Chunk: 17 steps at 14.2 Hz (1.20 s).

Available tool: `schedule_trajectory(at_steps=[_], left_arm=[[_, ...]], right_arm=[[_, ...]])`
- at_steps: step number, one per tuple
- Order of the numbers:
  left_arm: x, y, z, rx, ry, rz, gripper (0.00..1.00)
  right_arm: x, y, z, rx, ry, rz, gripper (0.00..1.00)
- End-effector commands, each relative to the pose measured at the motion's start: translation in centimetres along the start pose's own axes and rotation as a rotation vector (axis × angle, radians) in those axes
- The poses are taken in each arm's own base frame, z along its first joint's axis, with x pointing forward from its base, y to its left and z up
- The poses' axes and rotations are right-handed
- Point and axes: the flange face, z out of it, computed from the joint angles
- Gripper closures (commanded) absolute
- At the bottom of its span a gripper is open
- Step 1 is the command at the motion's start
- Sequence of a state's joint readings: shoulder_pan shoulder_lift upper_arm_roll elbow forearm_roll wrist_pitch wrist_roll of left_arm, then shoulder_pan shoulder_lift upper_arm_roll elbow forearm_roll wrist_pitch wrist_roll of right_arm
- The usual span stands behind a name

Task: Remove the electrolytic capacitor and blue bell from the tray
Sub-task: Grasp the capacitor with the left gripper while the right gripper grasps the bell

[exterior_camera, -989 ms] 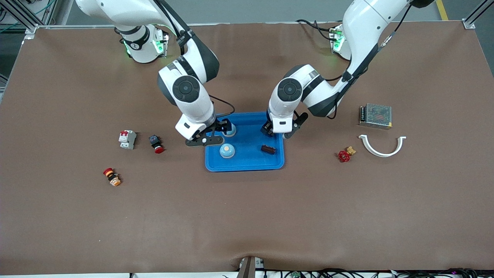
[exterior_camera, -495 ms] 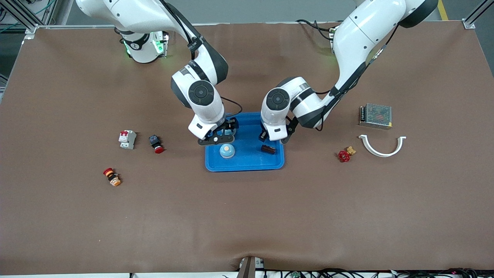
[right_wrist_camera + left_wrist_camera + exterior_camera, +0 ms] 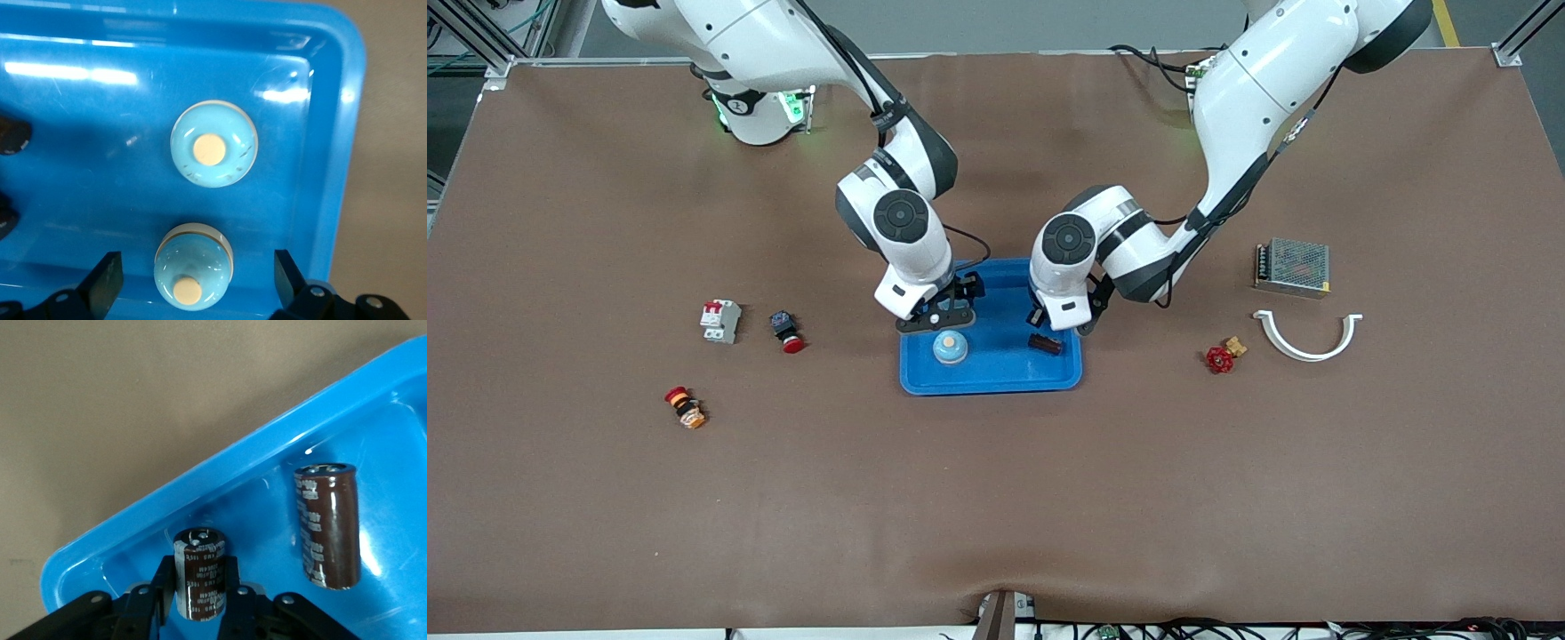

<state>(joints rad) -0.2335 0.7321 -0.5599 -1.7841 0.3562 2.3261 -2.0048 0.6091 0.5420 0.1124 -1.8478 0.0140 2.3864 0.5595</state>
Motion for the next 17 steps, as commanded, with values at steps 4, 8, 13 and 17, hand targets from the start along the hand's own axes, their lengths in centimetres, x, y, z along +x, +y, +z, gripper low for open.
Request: schedule_trajectory(at_steps=[4,8,13,17], left_arm=[[0.2,1.1,-1.6,-0.035,0.022,-0.009,1.0],[1.4,2.2,-4.7,-0.008,0.074,-0.019,1.0],[3.7,2.0,-9.8,-0.012,0.128,0.102,1.0],[8.8,1.5,-14.1,0.017,0.16,0.235,1.0]], right_arm=[[-1.0,-0.4,1.5,-0.018,-0.008,-0.004,0.0],[-1.8,-1.0,2.5,-0.018,-0.009,-0.017,0.0],[-2.7,-2.3,4.5,-0.014,-0.003,0.012,0.0],[-3.2,-2.6,5.9,-0.015,-0.004,0.007,0.0]])
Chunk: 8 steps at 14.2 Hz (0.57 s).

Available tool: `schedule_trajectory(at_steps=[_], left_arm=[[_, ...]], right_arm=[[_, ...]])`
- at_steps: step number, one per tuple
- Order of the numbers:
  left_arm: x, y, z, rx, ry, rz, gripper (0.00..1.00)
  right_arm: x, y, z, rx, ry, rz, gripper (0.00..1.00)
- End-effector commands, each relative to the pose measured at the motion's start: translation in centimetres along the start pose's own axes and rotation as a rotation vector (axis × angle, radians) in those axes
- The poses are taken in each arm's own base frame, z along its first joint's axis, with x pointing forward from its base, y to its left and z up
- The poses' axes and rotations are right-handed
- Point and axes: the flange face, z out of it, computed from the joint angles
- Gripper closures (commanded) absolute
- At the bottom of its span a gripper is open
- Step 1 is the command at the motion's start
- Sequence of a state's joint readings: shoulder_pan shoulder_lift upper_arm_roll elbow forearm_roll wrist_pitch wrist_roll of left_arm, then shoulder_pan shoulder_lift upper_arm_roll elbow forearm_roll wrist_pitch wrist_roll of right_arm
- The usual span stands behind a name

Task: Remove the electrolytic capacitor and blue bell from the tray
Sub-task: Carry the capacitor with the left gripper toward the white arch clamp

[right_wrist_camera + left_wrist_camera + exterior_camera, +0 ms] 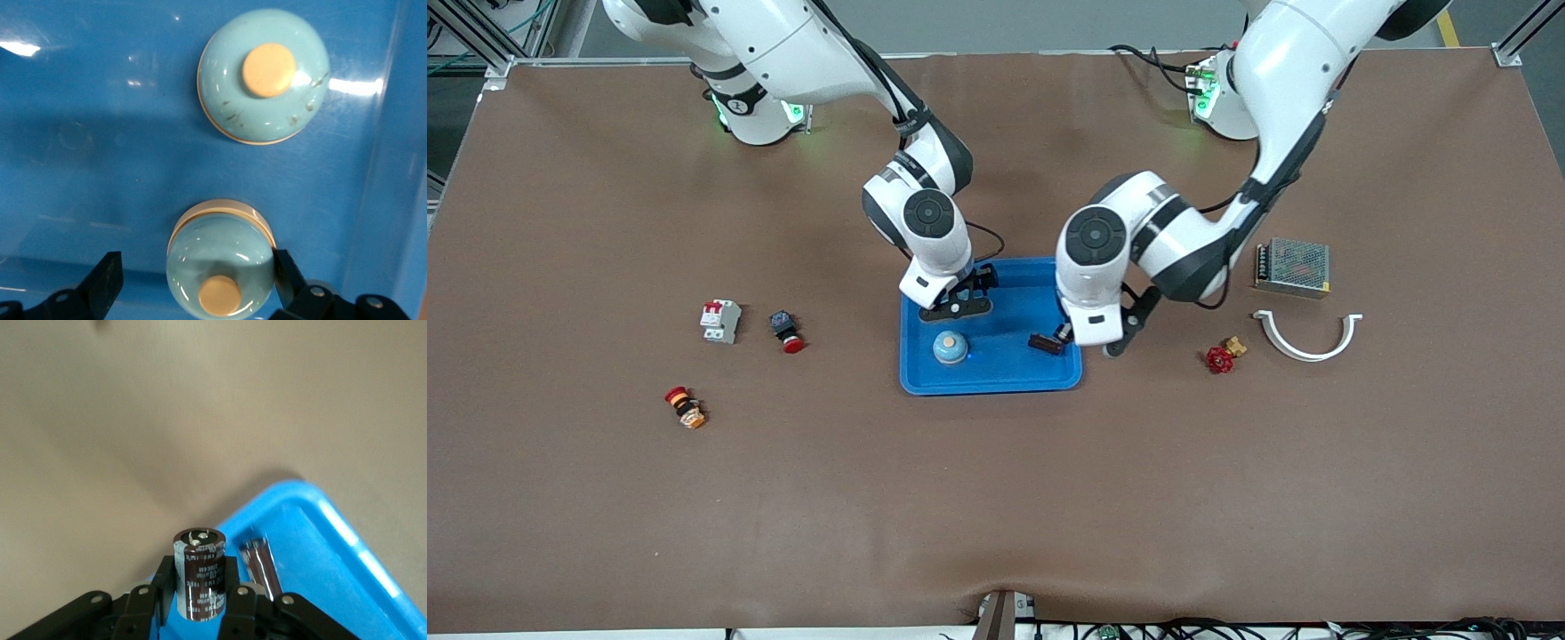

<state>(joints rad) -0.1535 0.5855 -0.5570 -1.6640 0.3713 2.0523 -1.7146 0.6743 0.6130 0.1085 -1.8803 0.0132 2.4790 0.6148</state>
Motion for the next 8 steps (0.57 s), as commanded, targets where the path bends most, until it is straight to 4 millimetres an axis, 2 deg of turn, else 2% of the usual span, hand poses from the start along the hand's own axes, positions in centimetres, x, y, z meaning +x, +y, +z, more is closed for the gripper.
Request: schedule_trajectory(at_steps=[1,4,7,8], left_arm=[[2.9,-1.3,-2.3,0.007,0.027,0.073,1.0],[6.5,-2.4,-2.9,0.037,0.03,0.129,1.0],[10.9,-4.7,-2.7,0.129,0.018,0.192,1.0],[13.0,-5.6,-2.5,0.149,0.006,0.212,1.0]], right_arm=[[-0.3,-0.1,0.8,-0.012,0.008,0.008,0.0],[-0.7,0.2,1.4,-0.008,0.014,0.008,0.0],[-0.7,0.4,1.6,-0.009,0.012,0.011,0.0],[-0.7,0.5,1.6,-0.011,0.011,0.012,0.0]])
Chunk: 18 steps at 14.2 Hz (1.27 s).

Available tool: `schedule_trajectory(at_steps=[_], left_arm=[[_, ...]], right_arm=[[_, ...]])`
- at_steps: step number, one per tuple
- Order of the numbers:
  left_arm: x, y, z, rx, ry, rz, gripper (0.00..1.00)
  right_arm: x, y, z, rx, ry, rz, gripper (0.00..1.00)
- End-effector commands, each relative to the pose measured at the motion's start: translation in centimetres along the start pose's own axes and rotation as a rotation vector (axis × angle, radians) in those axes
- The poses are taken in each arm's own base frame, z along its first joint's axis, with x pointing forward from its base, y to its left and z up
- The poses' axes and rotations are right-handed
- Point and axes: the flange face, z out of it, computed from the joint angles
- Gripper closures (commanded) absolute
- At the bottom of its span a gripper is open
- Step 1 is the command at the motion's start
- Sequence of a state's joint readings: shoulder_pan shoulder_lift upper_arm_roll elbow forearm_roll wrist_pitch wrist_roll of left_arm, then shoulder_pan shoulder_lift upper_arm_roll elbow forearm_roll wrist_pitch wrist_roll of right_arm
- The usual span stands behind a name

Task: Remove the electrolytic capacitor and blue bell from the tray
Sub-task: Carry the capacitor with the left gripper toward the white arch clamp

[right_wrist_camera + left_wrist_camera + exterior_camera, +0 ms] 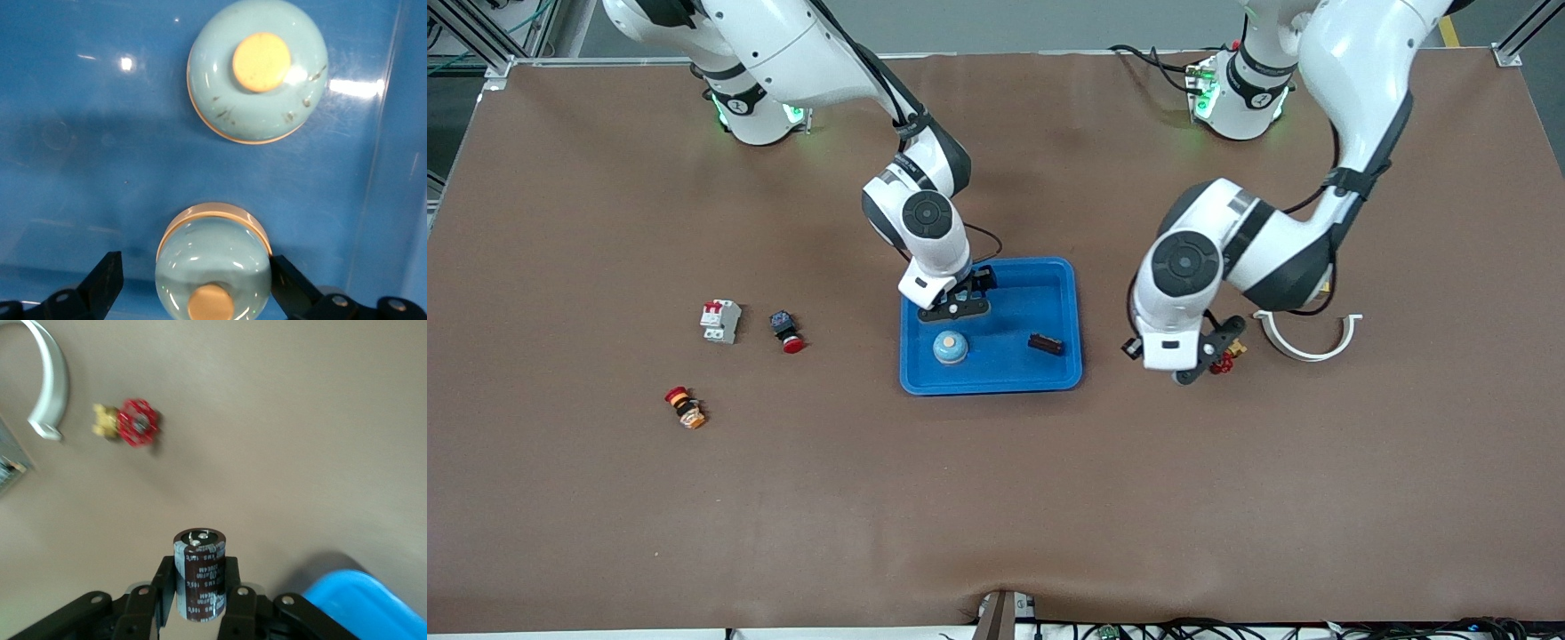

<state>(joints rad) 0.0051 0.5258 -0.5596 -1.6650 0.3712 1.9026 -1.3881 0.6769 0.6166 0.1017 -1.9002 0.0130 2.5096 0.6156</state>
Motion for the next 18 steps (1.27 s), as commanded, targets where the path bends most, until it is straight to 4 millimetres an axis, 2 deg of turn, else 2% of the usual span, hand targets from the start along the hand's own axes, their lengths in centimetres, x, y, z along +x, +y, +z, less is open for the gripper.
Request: schedule_trajectory(at_steps=[1,4,6,7,13,18], left_arm=[[4.2,-3.6,0.0,0.05,-0.021,0.042,1.0],[8.9,-7.0,1.8,0.068,-0.064,0.093,1.0],[11.2,-9.1,2.8,0.078,-0.085,0.147,1.0],[11.5,-9.9,3.3,0.086,-0.094,0.179,1.0],[16.7,-14.9,4.6,0.086,-0.124,0.302,1.0],[19.2,-17.4,6.3,0.073,-0.153,0.393,1.0]], right_arm=[[-0.5,0.1,0.9,-0.012,0.003,0.007,0.0],[-0.4,0.1,0.4,-0.012,0.004,0.008,0.0],[-0.3,0.1,-0.2,-0.012,0.006,0.007,0.0],[-0.4,0.2,-0.4,-0.017,0.0,0.01,0.0],[-0.5,0.9,-1.4,-0.018,0.003,0.018,0.0],[-0.6,0.8,-0.9,-0.018,0.001,0.017,0.0]])
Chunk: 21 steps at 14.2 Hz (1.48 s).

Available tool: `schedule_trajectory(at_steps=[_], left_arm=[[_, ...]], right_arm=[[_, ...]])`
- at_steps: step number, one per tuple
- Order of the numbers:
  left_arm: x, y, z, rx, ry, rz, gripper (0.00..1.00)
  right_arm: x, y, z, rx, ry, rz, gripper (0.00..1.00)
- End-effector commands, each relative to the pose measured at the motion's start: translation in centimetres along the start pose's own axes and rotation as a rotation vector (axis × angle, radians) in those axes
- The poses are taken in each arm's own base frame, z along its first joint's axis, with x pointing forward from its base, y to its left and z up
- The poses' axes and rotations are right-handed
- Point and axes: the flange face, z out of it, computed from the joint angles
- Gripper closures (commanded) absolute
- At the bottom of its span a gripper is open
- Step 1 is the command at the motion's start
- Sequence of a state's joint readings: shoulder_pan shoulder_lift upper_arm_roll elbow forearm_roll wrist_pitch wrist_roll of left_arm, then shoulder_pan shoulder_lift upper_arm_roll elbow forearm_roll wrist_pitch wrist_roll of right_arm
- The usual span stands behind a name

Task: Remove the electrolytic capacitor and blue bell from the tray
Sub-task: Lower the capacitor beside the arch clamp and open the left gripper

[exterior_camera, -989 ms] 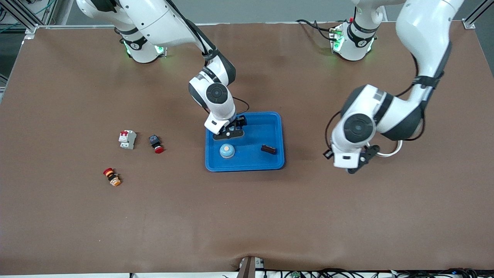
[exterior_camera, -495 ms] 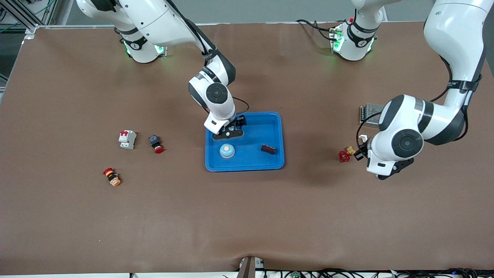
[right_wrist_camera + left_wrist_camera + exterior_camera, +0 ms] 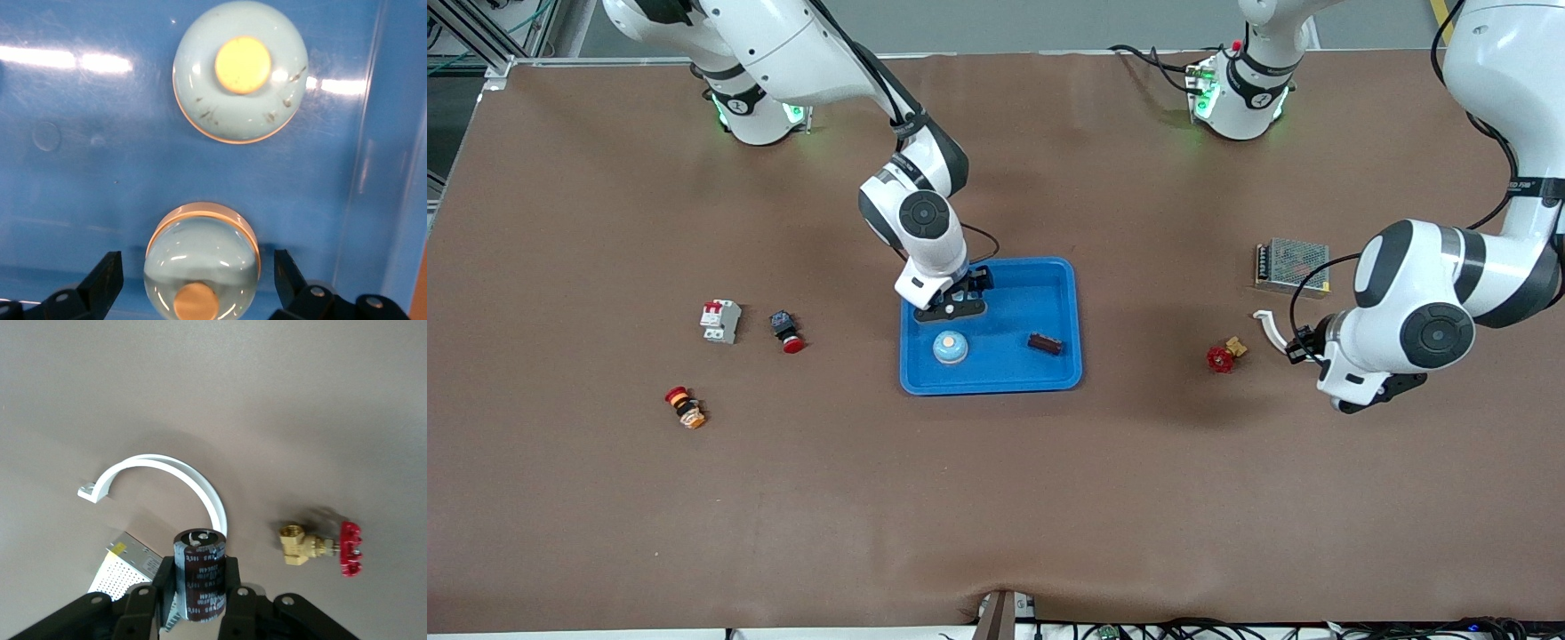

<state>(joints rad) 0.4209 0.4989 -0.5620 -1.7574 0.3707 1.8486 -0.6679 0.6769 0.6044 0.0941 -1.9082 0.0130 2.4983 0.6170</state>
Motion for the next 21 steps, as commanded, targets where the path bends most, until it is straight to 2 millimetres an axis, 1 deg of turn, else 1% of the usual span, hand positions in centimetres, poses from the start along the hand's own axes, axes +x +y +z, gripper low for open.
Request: schedule_trajectory(at_steps=[1,2,4,6,7,8,10,11,12,13,14,15,16,17,18,19,20,21], left_arm=[[-0.1,-1.9,0.6,0.01,0.002,0.071,1.0],[0.2,-2.4,0.9,0.017,0.007,0.089,1.0],[0.6,-3.1,2.6,0.029,0.015,0.107,1.0],[0.2,-3.4,5.2,0.027,0.041,0.127,1.0],[0.1,-4.2,6.3,0.03,0.048,0.128,1.0],[-0.1,-4.5,7.1,0.032,0.047,0.131,1.0],[-0.8,-4.4,8.3,0.033,0.049,0.146,1.0],[-1.3,-4.4,9.0,0.037,0.045,0.154,1.0],[-1.7,-4.5,9.7,0.036,0.05,0.161,1.0],[-1.9,-4.9,10.3,0.035,0.057,0.165,1.0],[-2.3,-4.8,11.1,0.038,0.074,0.187,1.0],[-2.6,-4.7,11.8,0.039,0.098,0.211,1.0],[-2.6,-5.6,12.6,0.041,0.116,0.218,1.0],[-2.7,-6.4,13.2,0.046,0.127,0.228,1.0],[-3.0,-6.4,13.7,0.05,0.134,0.242,1.0],[-3.0,-6.3,13.7,0.045,0.14,0.243,1.0],[-2.9,-6.2,13.7,0.041,0.145,0.245,1.0],[-3.0,-6.0,13.6,0.042,0.153,0.253,1.0]], right_arm=[[-0.7,0.4,-0.6,-0.01,0.004,0.01,0.0],[-0.7,0.4,-0.6,-0.01,0.004,0.01,0.0],[-0.7,0.4,-0.5,-0.009,0.005,0.01,0.0],[-0.7,0.4,-0.5,-0.008,0.006,0.01,0.0],[-0.6,0.3,-0.5,-0.007,0.007,0.01,0.0],[-0.6,0.3,-0.5,-0.007,0.007,0.01,0.03],[-0.7,0.4,-0.5,-0.008,0.006,0.01,0.2],[-0.7,0.4,-0.5,-0.008,0.006,0.01,0.26],[-0.6,0.3,-0.5,-0.007,0.007,0.01,0.33],[-0.7,0.3,-0.5,-0.008,0.006,0.01,0.43],[-0.7,0.3,-0.5,-0.008,0.006,0.01,0.5],[-0.6,0.3,-0.6,-0.008,0.006,0.01,0.53],[-0.6,0.3,-0.9,-0.009,0.006,0.009,0.57],[-0.5,0.3,-1.2,-0.008,0.008,0.009,0.57],[-0.5,0.4,-1.6,-0.012,0.003,0.007,0.57],[-0.3,0.6,-3.1,-0.021,-0.005,0.006,0.57],[0.3,1.6,-4.7,-0.035,-0.022,0.019,0.57],[0.7,2.4,-6.8,-0.047,-0.036,0.025,0.57]])
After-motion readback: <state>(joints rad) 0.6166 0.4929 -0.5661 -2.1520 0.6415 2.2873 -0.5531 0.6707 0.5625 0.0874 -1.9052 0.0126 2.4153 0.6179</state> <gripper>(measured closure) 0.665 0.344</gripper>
